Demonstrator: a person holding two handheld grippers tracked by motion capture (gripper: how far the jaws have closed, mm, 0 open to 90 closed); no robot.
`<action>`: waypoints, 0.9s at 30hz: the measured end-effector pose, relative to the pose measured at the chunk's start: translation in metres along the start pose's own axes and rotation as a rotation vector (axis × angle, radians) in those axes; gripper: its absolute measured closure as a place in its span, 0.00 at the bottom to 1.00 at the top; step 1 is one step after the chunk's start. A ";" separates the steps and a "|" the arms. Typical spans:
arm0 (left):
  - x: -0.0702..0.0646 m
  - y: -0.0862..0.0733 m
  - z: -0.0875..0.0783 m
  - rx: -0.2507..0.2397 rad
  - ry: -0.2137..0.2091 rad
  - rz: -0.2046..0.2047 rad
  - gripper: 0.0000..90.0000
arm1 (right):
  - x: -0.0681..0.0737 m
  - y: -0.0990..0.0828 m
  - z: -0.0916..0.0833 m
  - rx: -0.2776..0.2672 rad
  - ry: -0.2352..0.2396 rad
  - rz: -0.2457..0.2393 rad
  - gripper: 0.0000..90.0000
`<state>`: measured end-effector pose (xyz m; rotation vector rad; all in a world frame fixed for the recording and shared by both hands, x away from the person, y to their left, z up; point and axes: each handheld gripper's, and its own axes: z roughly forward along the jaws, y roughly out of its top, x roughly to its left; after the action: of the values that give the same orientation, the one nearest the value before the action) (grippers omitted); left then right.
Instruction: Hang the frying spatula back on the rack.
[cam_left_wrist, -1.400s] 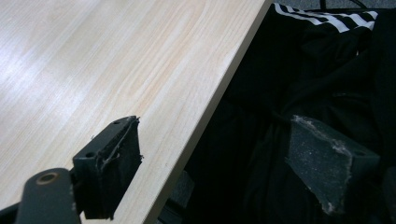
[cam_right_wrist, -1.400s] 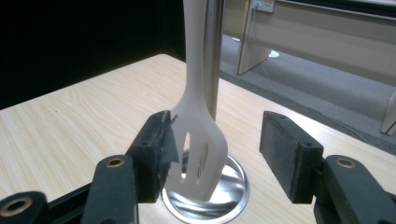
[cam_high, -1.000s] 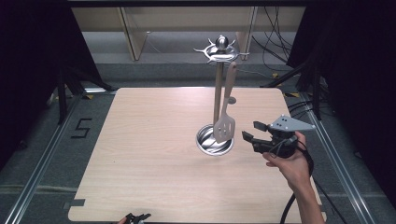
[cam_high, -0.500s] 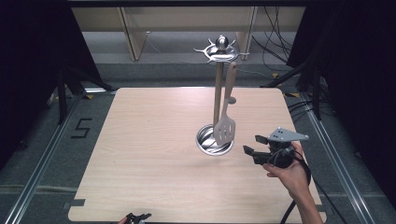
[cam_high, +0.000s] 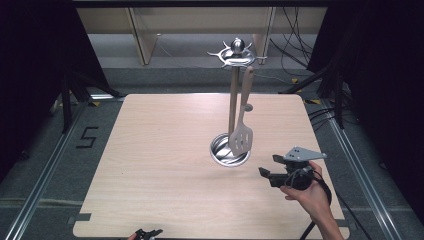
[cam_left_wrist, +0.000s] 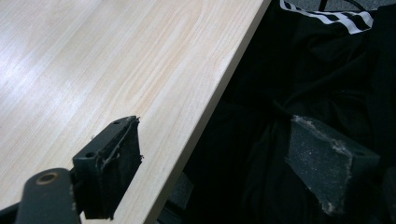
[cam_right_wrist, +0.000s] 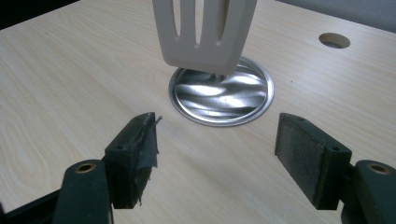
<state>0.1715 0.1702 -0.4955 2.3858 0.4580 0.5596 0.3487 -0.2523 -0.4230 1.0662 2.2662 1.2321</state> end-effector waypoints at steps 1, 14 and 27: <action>0.000 0.000 0.000 0.003 0.001 0.001 0.19 | 0.002 -0.001 -0.001 0.006 0.000 0.020 0.34; 0.000 -0.001 0.000 0.003 -0.007 -0.002 0.19 | 0.004 -0.008 -0.002 0.019 0.006 0.016 0.31; 0.000 -0.003 -0.001 0.000 0.006 -0.004 0.19 | 0.009 -0.022 -0.004 0.033 0.001 0.030 0.31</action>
<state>0.1707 0.1725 -0.4969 2.3838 0.4650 0.5655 0.3306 -0.2552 -0.4390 1.1156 2.2869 1.2114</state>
